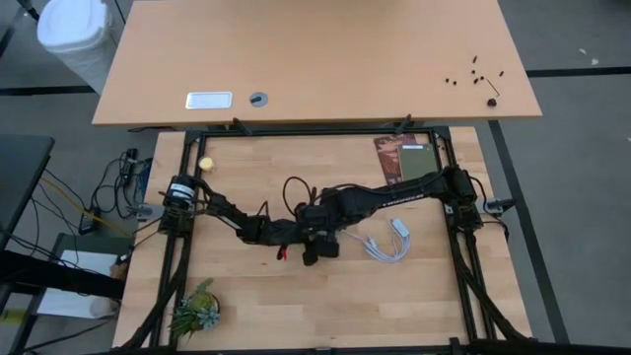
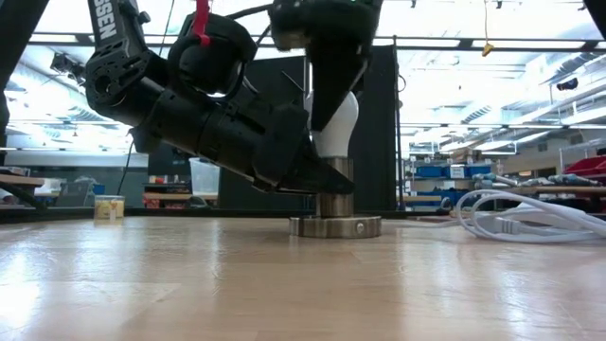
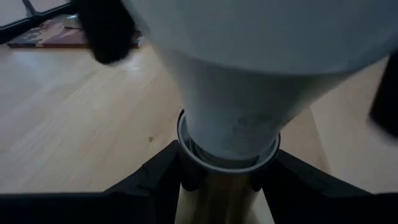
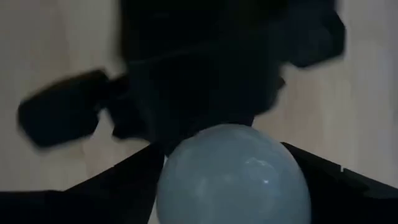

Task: Screw lightbulb
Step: Insert the lightbulb into the lamp

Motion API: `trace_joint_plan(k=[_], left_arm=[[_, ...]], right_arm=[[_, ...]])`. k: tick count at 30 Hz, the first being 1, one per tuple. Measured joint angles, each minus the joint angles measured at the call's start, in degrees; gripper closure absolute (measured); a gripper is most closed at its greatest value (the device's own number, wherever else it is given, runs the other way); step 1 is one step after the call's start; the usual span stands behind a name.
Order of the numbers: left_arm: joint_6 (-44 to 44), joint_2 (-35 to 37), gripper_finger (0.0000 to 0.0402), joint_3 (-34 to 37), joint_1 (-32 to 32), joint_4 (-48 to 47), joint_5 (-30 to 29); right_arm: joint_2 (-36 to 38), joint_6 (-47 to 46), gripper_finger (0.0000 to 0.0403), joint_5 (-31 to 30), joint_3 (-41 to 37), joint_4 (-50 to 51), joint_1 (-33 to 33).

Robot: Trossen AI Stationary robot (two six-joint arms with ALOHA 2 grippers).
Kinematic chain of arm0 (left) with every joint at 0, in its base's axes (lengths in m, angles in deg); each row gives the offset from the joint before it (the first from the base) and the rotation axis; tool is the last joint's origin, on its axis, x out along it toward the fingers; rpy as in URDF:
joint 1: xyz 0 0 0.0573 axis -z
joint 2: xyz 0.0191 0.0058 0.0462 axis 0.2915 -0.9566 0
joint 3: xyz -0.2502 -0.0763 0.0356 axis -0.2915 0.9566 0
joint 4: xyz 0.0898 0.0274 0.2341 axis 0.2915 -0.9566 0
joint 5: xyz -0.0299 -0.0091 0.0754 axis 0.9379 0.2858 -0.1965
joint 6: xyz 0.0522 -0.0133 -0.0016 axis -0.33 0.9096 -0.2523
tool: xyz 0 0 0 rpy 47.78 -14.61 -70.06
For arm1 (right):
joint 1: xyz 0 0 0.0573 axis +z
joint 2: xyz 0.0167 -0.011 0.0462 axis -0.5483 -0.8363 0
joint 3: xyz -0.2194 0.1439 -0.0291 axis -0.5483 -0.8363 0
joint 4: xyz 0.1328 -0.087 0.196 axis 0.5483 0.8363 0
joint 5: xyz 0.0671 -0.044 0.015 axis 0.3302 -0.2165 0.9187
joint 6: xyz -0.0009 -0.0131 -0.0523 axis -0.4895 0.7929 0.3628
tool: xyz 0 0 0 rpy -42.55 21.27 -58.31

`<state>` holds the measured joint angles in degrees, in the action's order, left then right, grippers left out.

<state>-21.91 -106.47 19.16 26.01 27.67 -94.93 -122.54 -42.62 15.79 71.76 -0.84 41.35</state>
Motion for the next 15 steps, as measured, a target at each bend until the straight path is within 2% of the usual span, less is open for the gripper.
trace_joint_plan(k=[3,9,15], left_arm=[[0.00,0.00,0.0208,0.00,0.00,-0.07,0.04],[-0.17,0.00,0.0208,0.02,-0.04,-0.13,0.26],[-0.56,0.00,0.0208,0.03,0.04,-0.11,0.93]], right_arm=[[0.00,12.98,0.0058,0.13,0.43,0.02,0.09],[0.04,33.17,0.0018,0.45,0.54,1.22,0.14],[0.07,46.41,0.0005,0.22,0.54,1.94,0.68]])
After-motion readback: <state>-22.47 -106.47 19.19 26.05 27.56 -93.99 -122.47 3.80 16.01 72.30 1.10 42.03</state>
